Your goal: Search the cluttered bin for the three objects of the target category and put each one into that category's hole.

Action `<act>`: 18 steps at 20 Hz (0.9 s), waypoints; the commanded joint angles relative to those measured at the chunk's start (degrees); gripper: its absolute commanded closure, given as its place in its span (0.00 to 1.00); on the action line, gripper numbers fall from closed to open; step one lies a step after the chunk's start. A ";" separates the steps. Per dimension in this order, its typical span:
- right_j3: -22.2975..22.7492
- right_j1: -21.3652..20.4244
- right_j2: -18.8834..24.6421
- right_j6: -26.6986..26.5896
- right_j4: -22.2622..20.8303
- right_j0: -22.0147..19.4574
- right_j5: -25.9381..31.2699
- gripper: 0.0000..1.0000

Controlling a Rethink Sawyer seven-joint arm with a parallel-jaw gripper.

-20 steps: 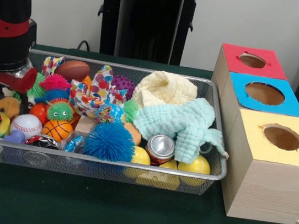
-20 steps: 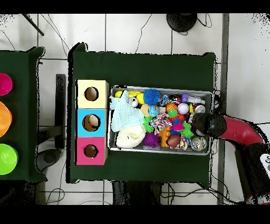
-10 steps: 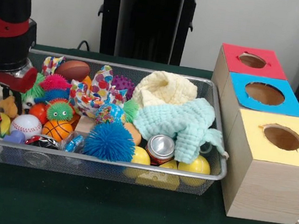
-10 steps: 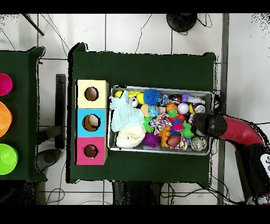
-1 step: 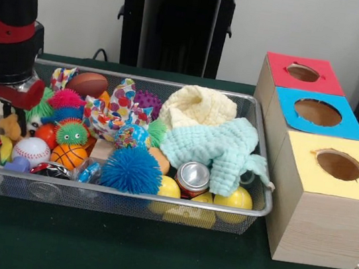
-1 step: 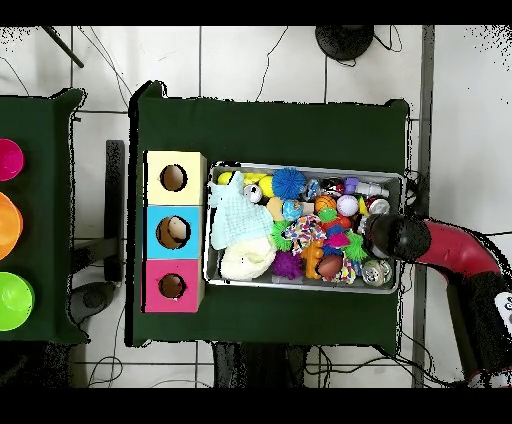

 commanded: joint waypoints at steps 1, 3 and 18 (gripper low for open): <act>8.51 -7.76 4.42 -9.28 0.01 1.37 2.62 1.00; 10.47 -11.40 4.82 -8.68 2.16 2.14 5.64 1.00; 14.85 -20.19 3.67 -6.71 5.92 5.60 8.51 1.00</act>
